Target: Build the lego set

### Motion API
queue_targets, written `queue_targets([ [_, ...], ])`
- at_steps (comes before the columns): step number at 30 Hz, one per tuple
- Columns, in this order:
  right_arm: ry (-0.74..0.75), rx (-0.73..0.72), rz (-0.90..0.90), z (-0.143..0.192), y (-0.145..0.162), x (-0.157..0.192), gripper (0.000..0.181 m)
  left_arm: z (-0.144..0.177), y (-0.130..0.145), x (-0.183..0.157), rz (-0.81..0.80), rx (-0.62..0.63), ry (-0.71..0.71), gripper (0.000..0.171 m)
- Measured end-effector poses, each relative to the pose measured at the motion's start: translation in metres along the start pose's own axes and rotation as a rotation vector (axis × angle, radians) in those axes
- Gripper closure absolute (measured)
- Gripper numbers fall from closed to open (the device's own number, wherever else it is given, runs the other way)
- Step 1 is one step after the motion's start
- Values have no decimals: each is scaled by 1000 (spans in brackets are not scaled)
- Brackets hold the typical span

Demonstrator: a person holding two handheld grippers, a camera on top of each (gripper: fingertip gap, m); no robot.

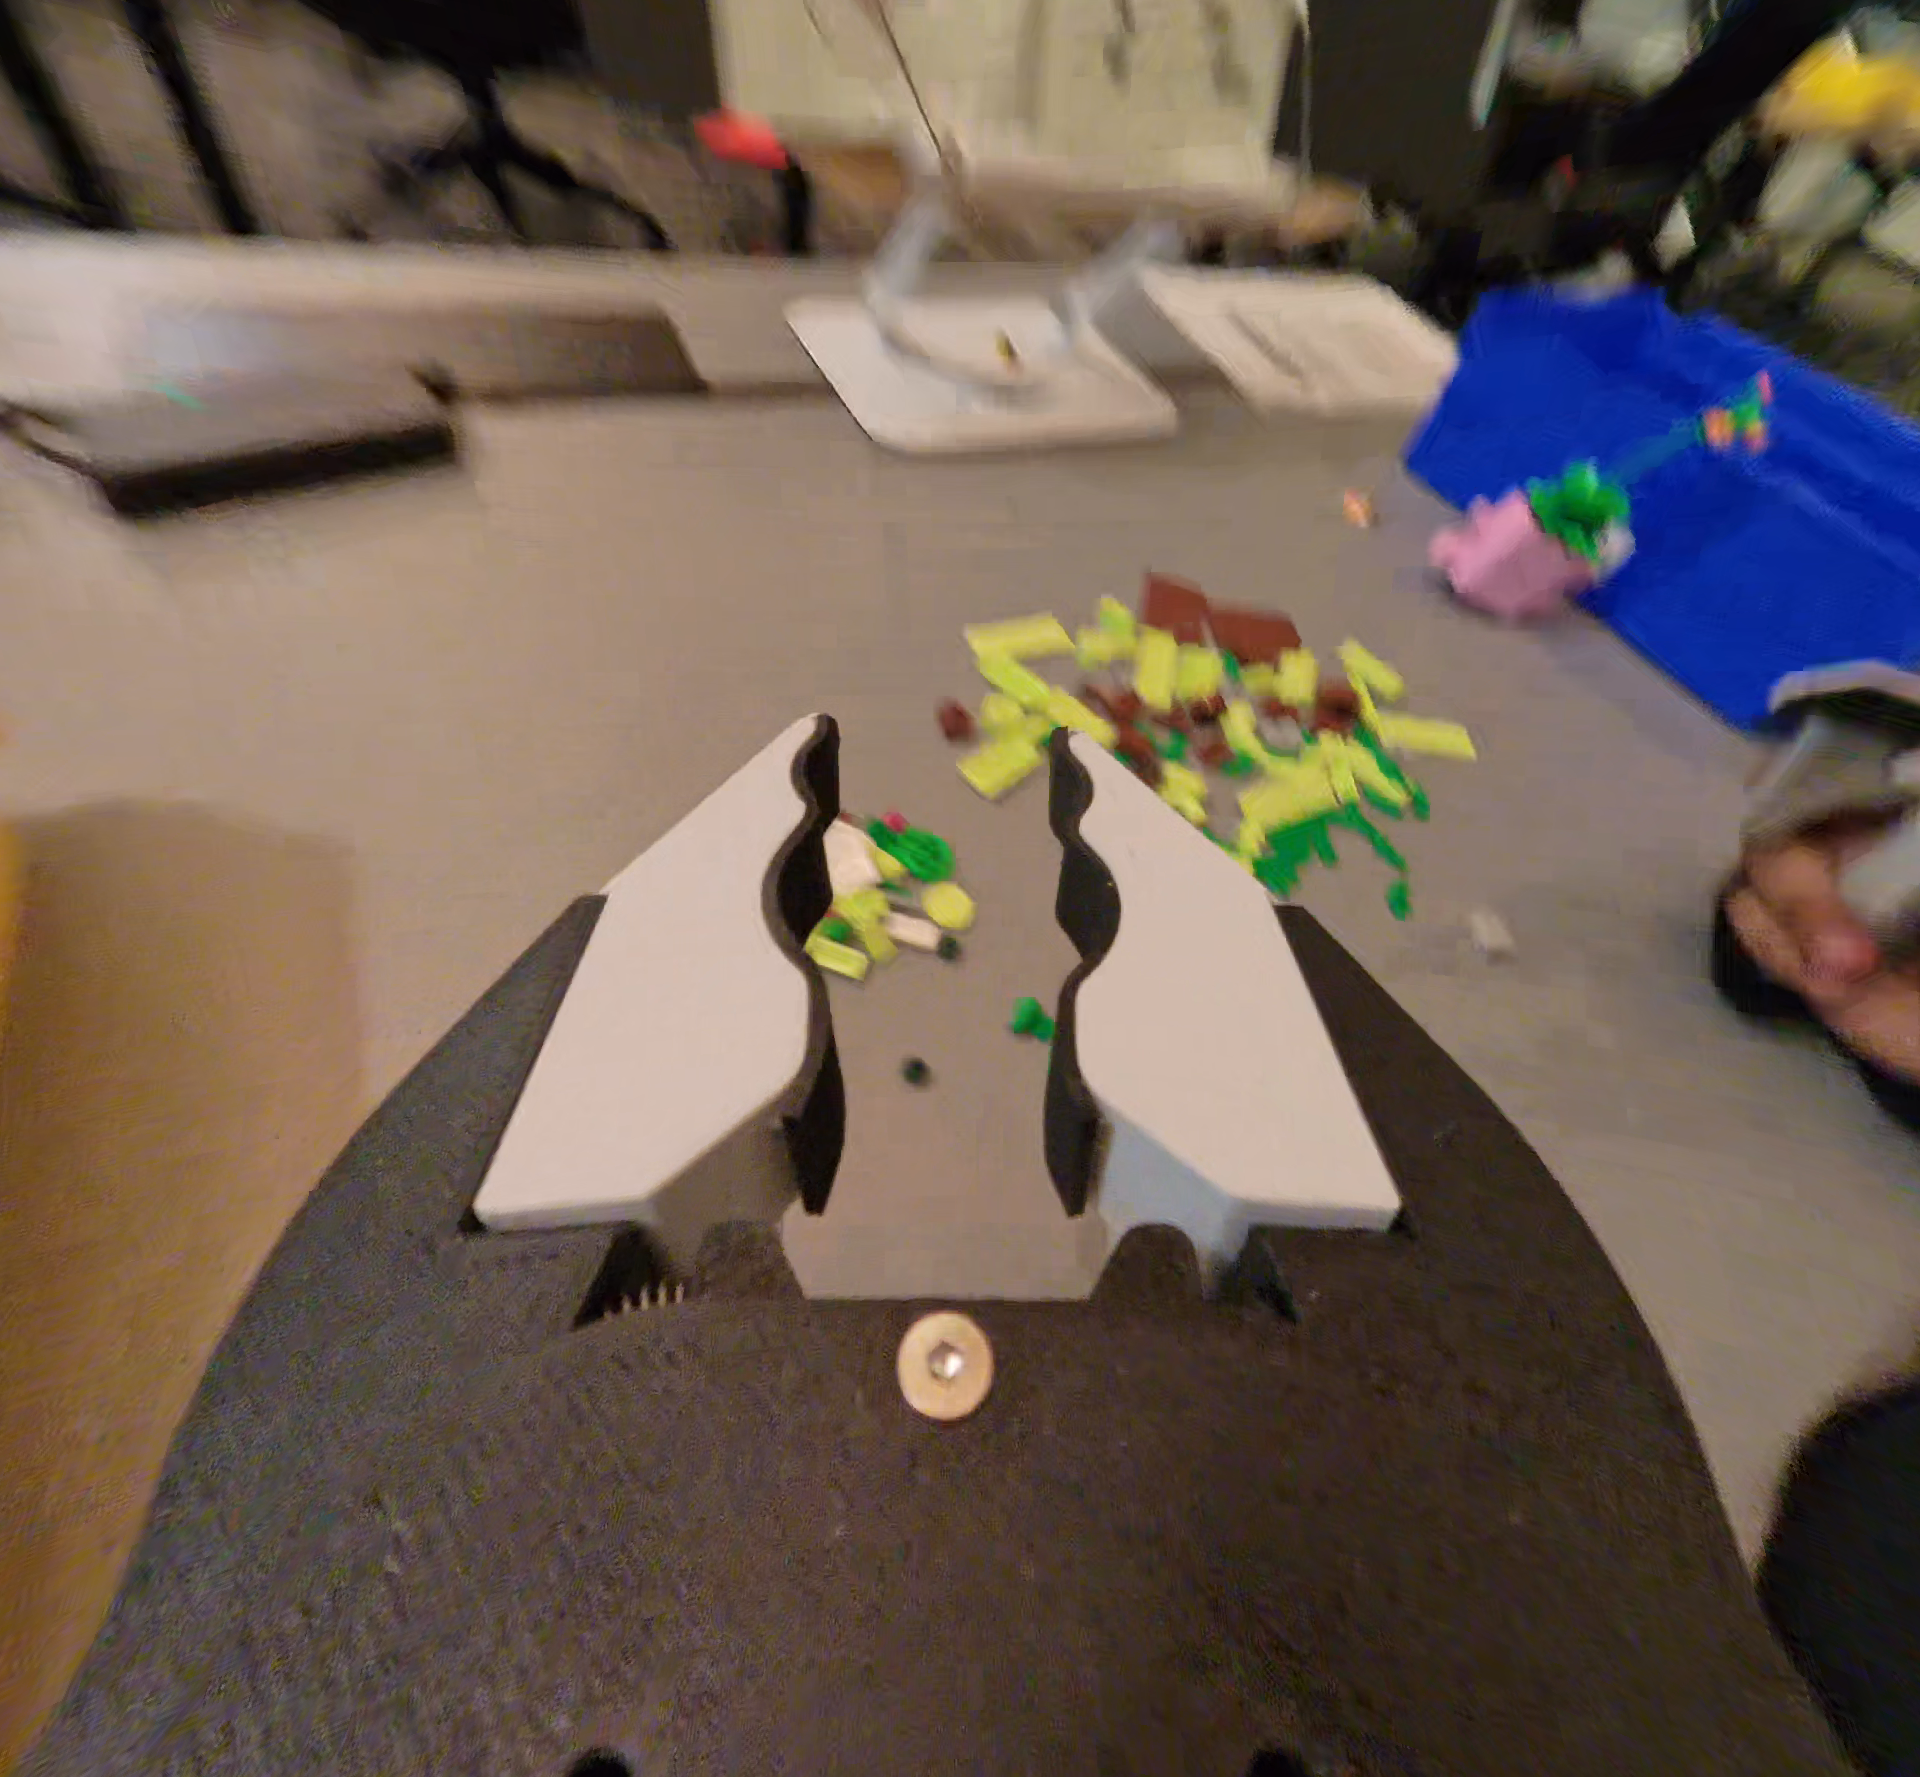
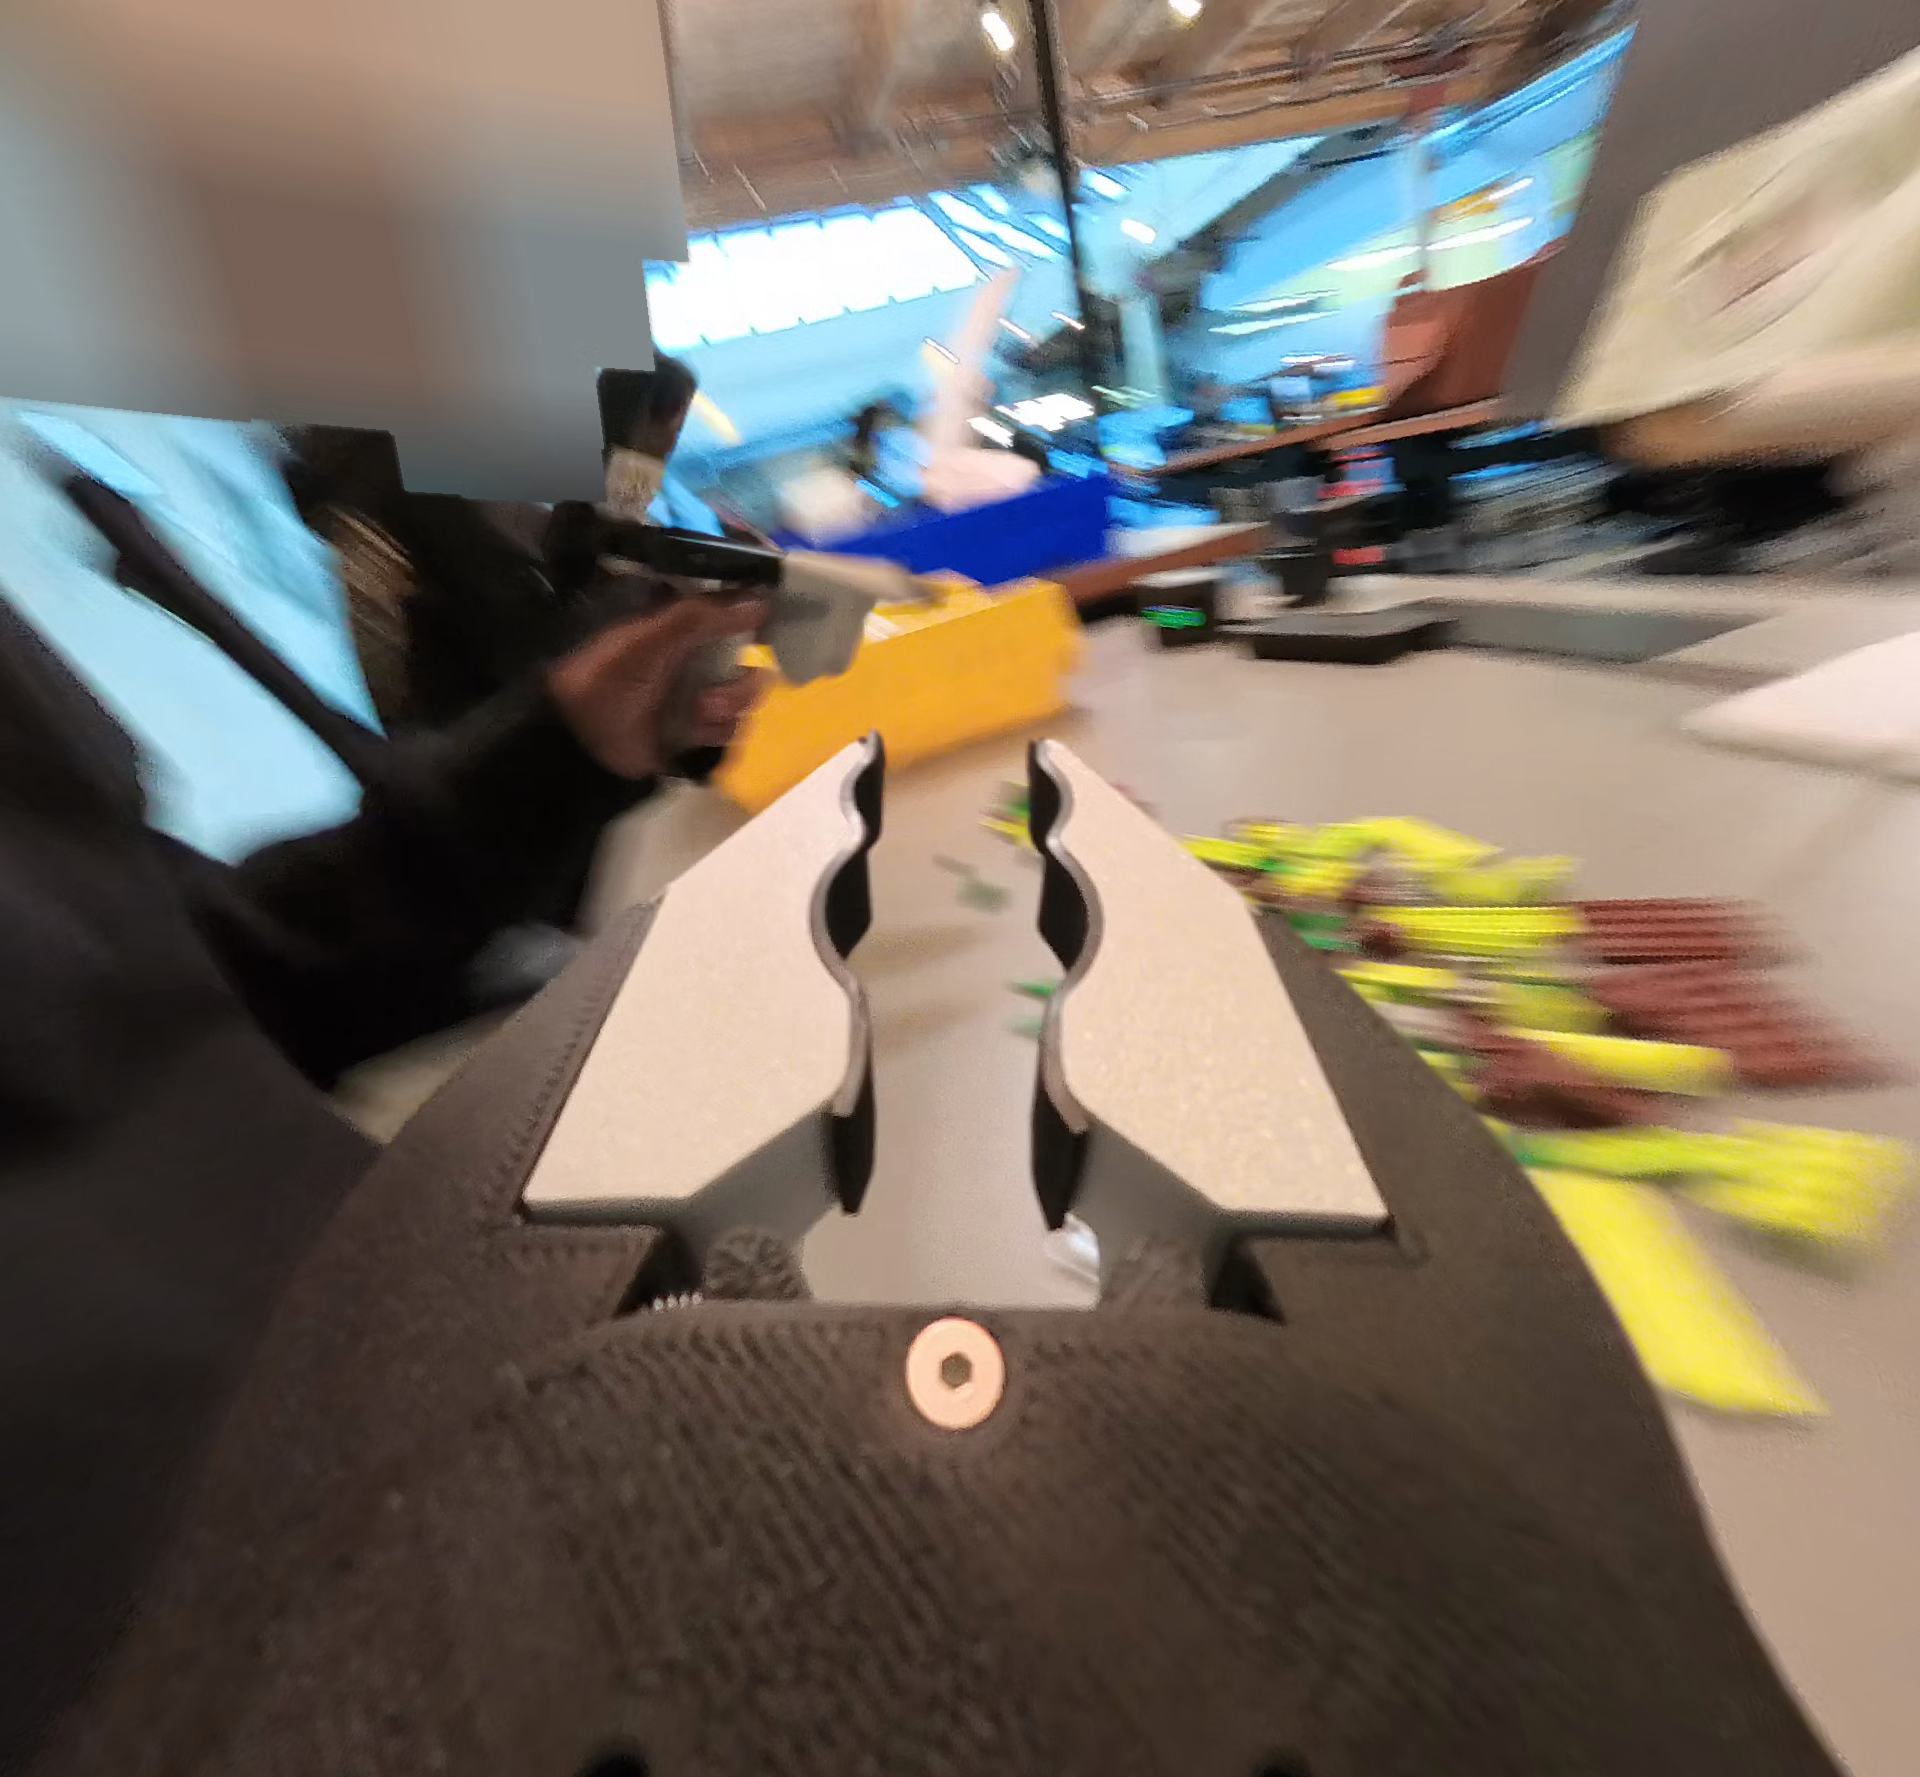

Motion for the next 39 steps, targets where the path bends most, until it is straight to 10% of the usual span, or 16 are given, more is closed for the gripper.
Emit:
queue_targets([
  [6,252,113,185,44,-7,-41,164,-50,48,-64,-9,105,325,154],
  [17,203,80,-6,40,-4,-47,157,-67,80,-129,-243,148,557,171],
  [25,196,108,-13,36,-1,-47,157,-78,85,-125,-286,174,446,153],
  [28,197,119,-13,34,1,-47,156,-76,81,-113,-341,148,418,153],
  [32,199,107,-38,36,0,-50,157,-55,53,-10,-701,23,-156,171],
  [39,185,101,-49,35,0,-50,157,-21,34,62,14,-150,55,159],
])
Point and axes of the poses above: each gripper's, where its closed fingertips meet, z back along the fingers, y out of its underside, x = y × z across the jaws, the point moved 5 cm from there along z, back along the fingers, and after that the axes turned 3 degrees about z, right-handed, at the moved point
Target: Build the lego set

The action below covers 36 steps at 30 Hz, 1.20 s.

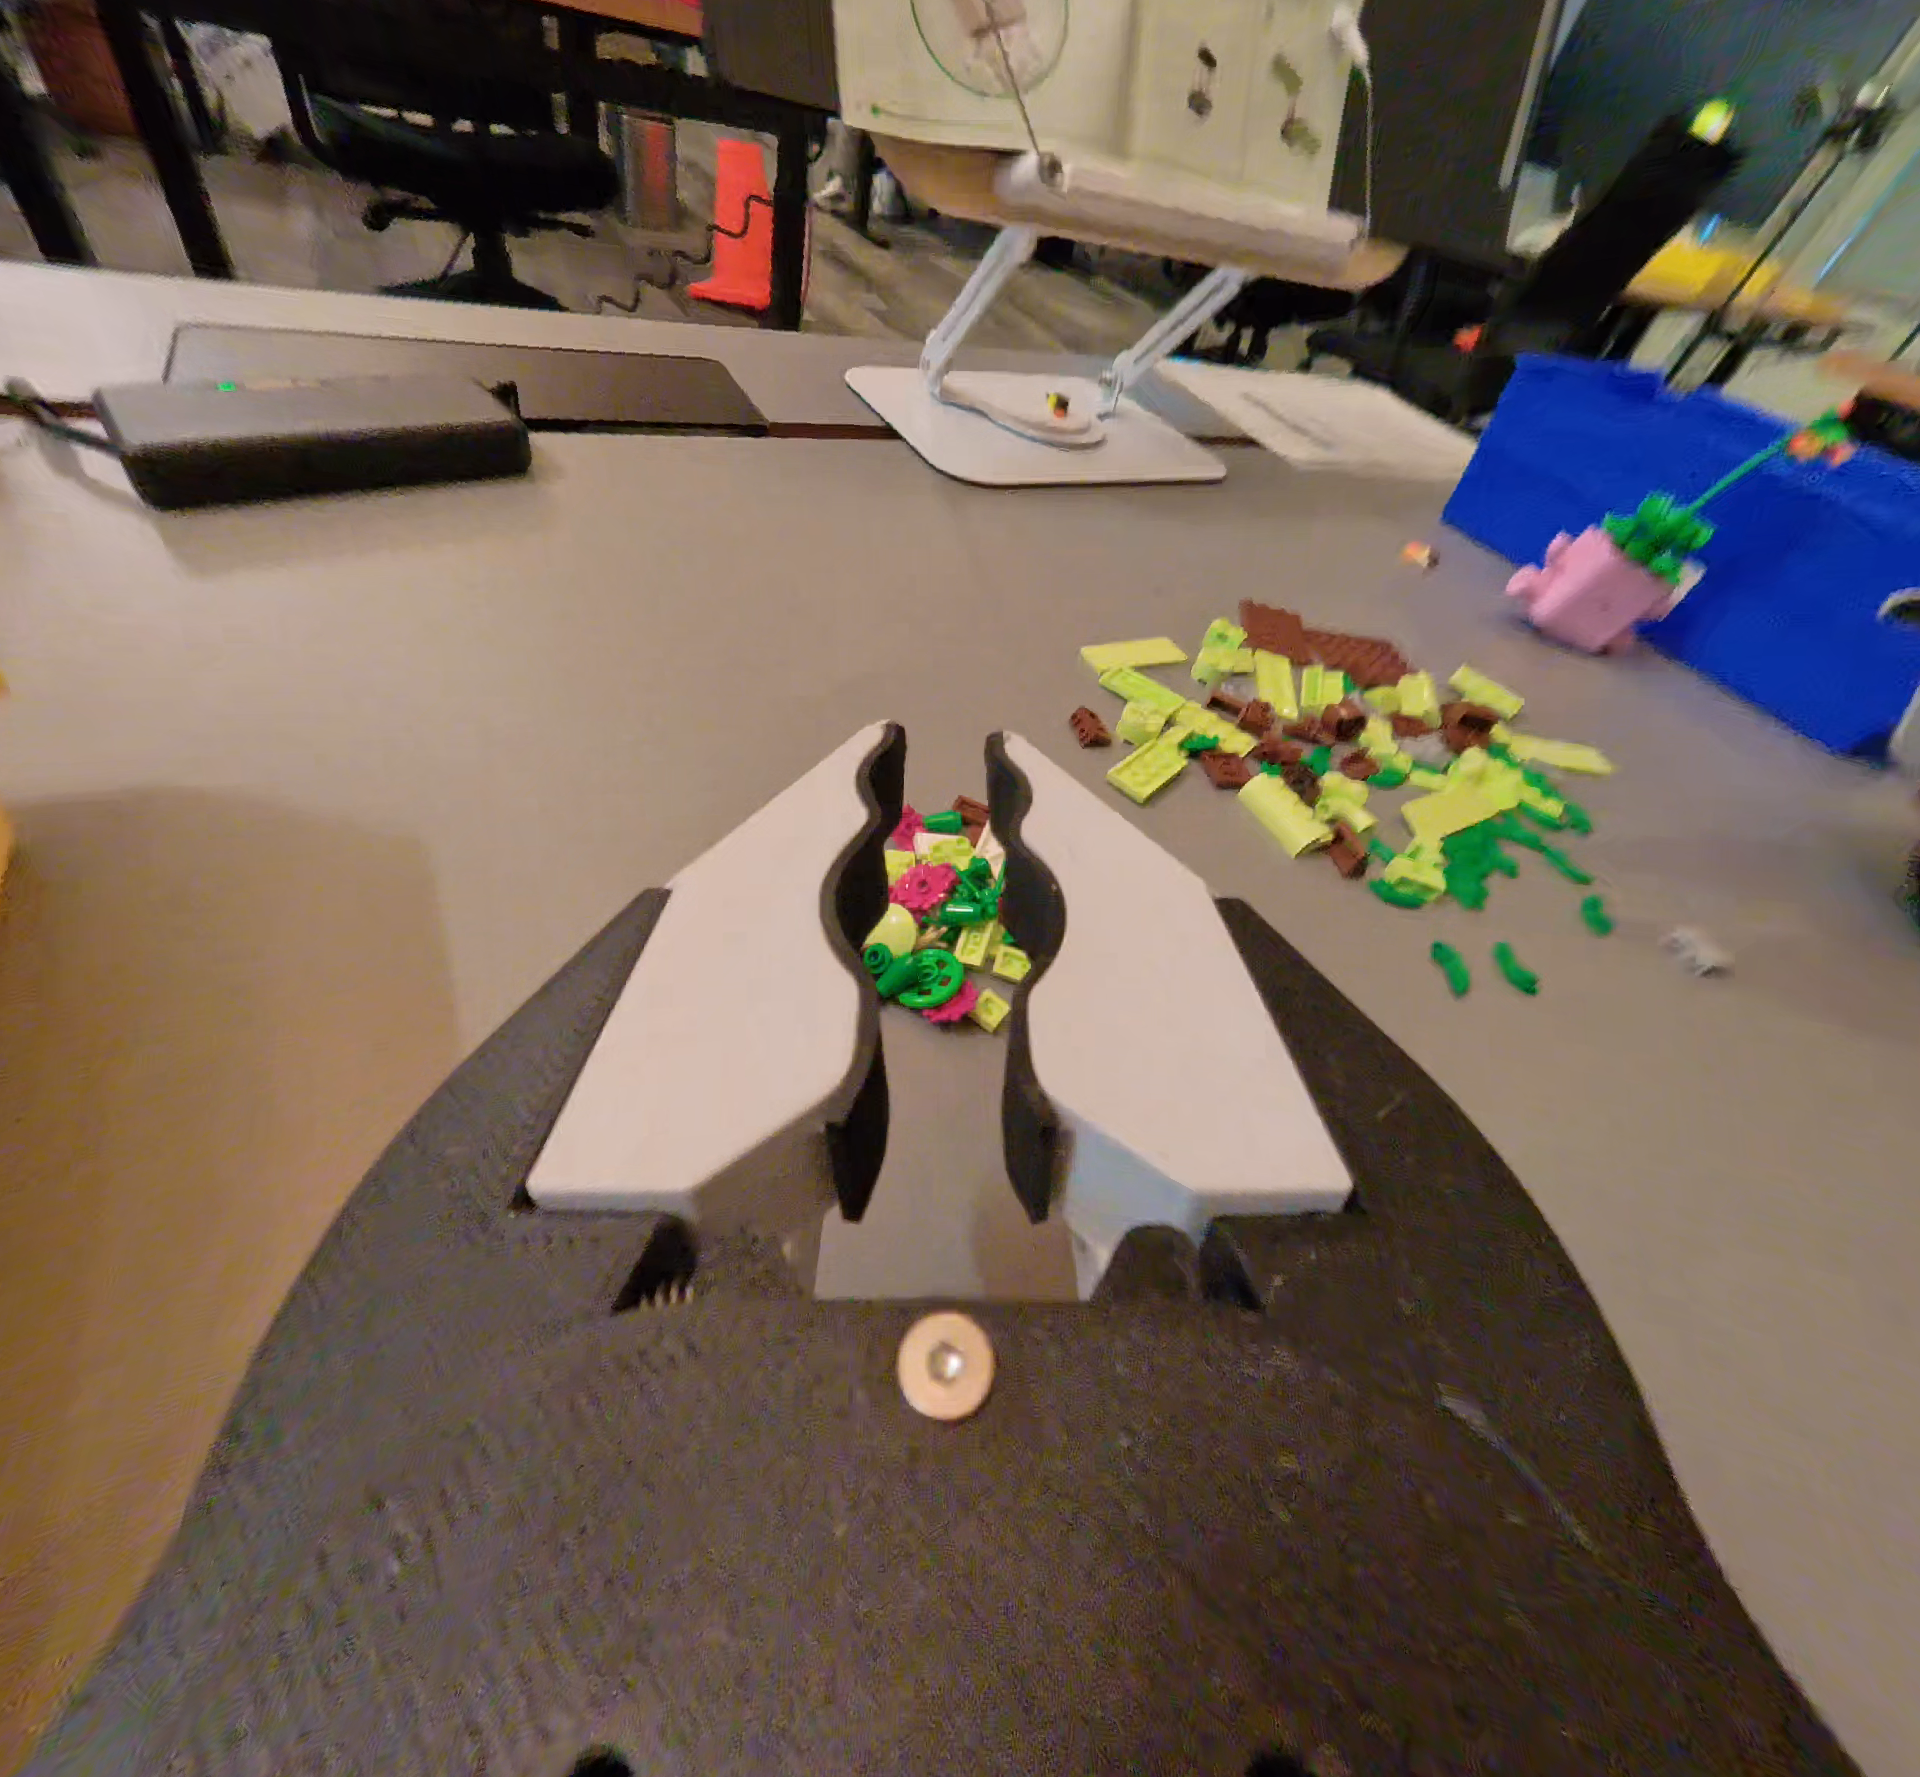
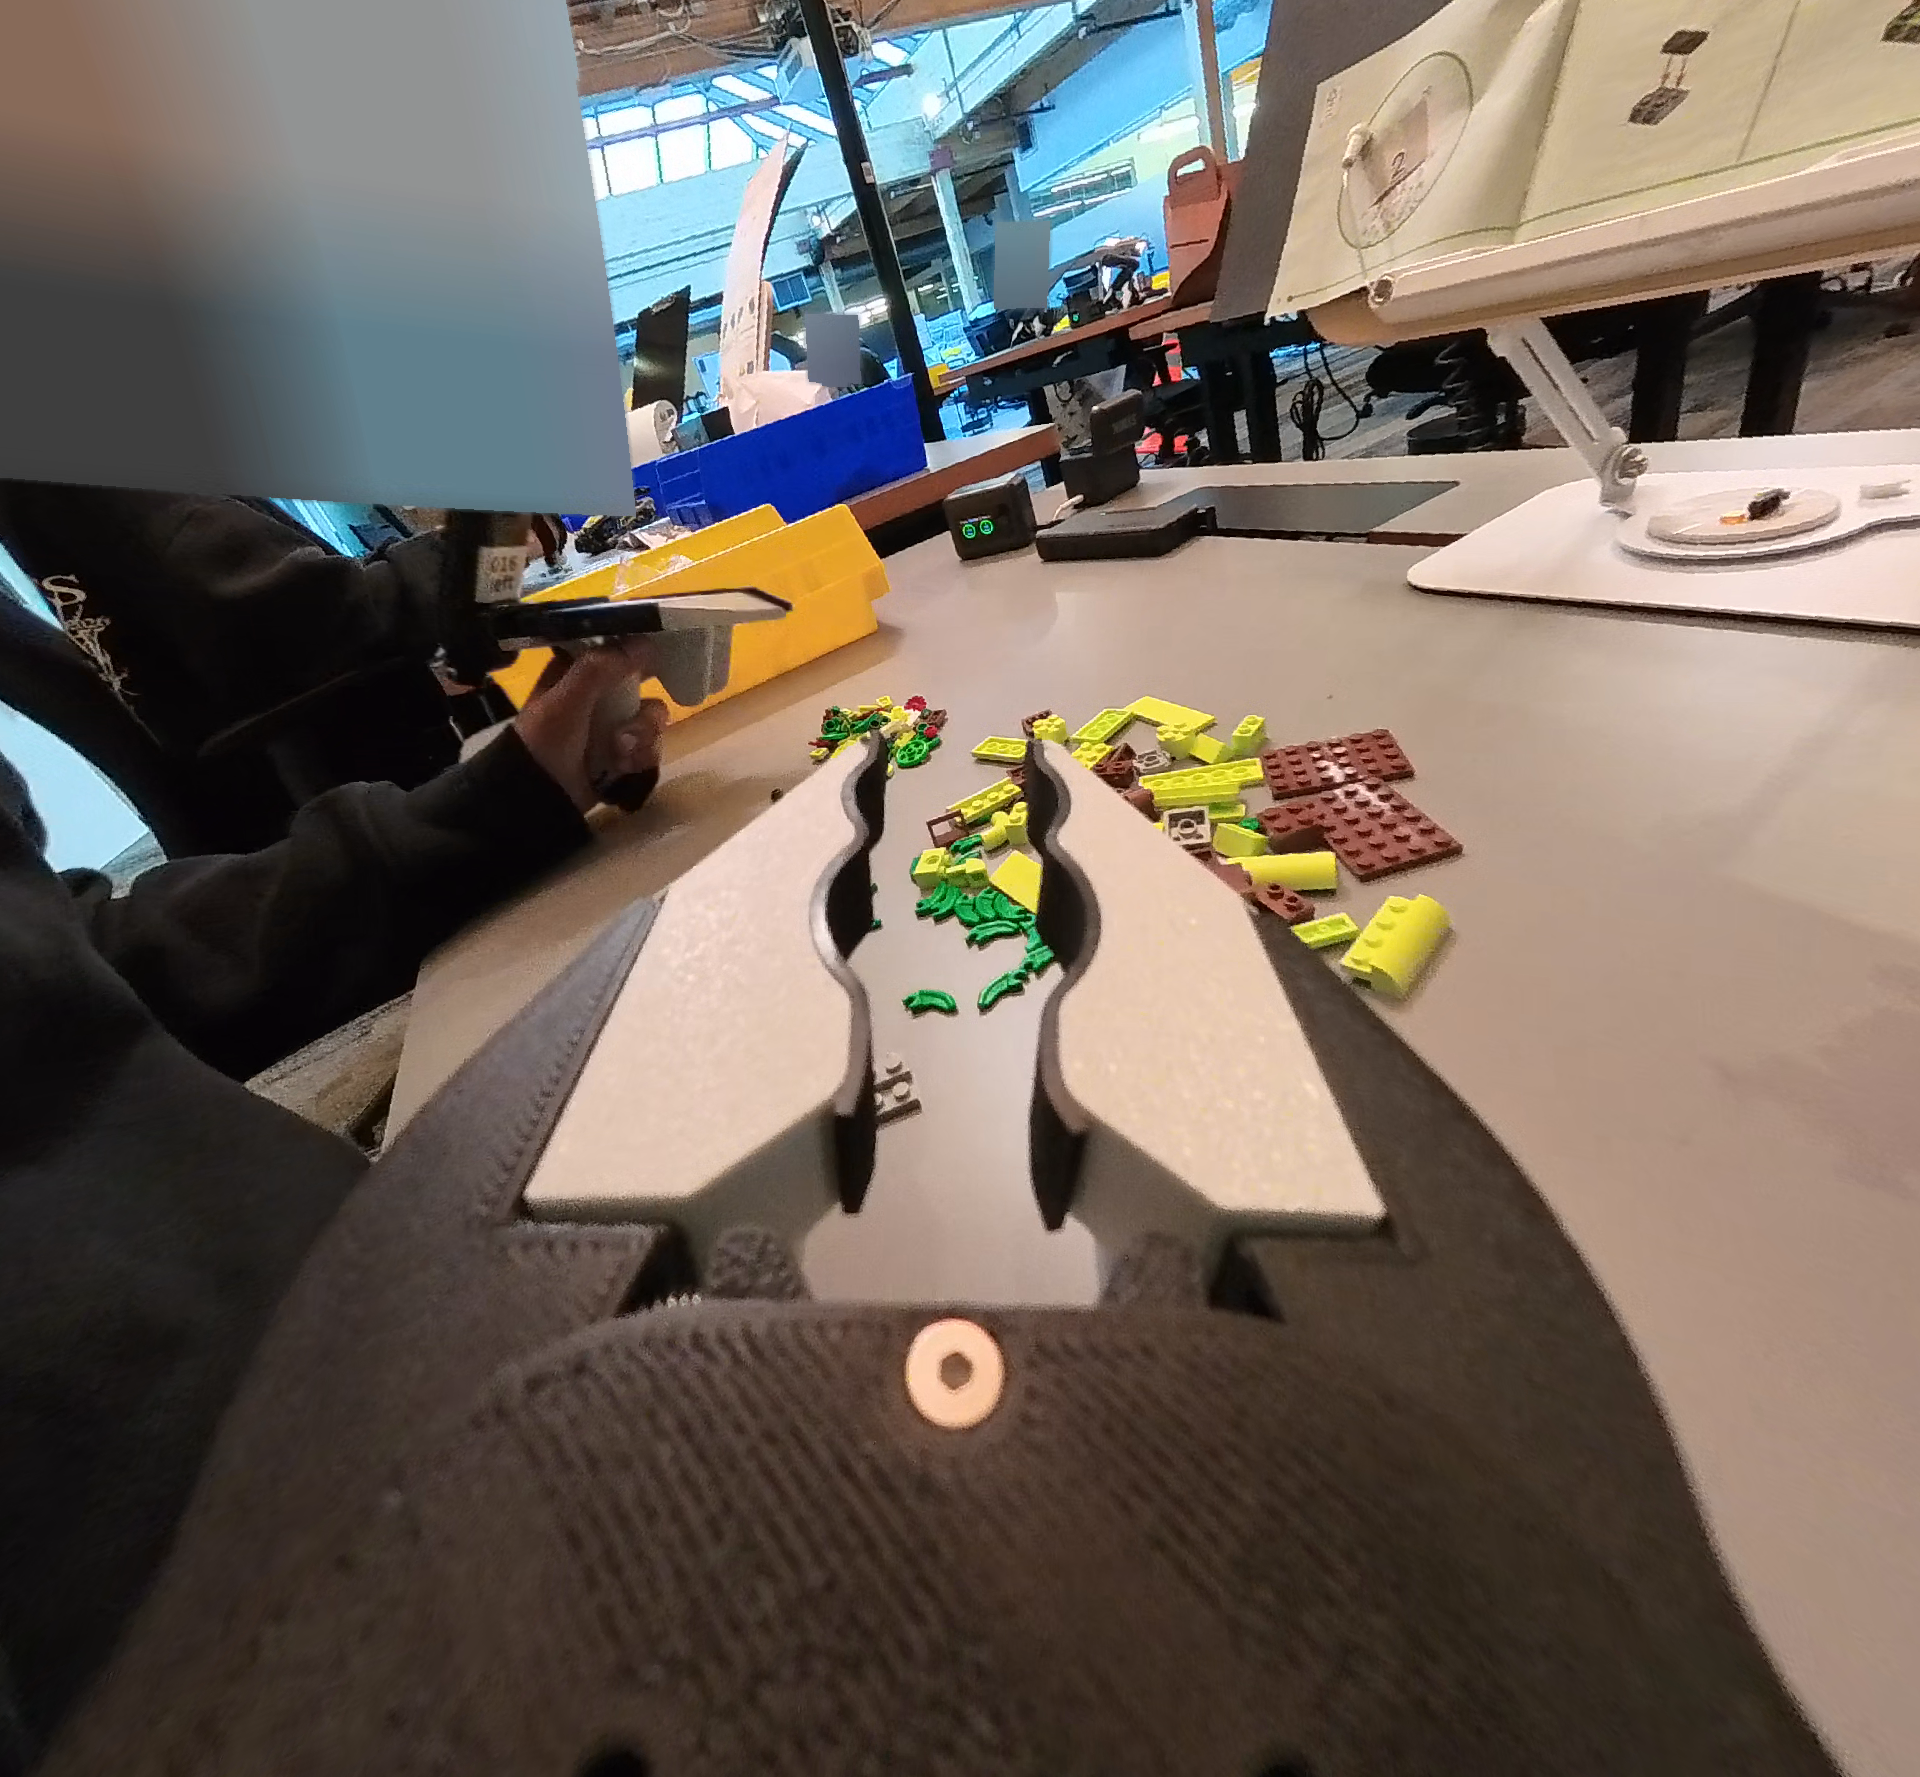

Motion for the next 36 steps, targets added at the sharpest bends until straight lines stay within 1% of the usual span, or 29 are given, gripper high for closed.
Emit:
queue_targets([
  [1,0,0,2,0,0,0,157,-2,1,2,26,15,9,157],
  [3,-4,-2,-3,0,0,1,157,-8,5,1,19,73,14,155],
  [7,-15,-14,-19,0,0,1,157,-21,16,-6,-64,196,-9,155],
  [10,-25,-22,-27,1,-1,3,156,-25,20,-9,-115,240,-32,159],
  [13,-30,-24,-27,1,0,4,156,-26,22,-10,-133,249,-46,160],
  [23,-28,-13,-19,-1,1,6,156,-25,19,-6,-85,229,-35,159],
  [30,-24,-4,-30,-2,2,4,156,-30,27,-18,-200,295,-17,159],
  [31,-24,-2,-31,-2,2,4,156,-31,28,-18,-214,298,-27,162],
  [32,-23,0,-35,-2,2,4,156,-32,26,-19,-214,287,-37,167],
  [34,-22,4,-44,-3,2,3,156,-36,21,-20,-178,244,-24,170],
  [35,-23,5,-50,-3,2,2,156,-39,19,-19,-143,244,-15,169],
  [36,-26,3,-55,-3,2,2,156,-43,18,-18,-115,271,5,169],
])
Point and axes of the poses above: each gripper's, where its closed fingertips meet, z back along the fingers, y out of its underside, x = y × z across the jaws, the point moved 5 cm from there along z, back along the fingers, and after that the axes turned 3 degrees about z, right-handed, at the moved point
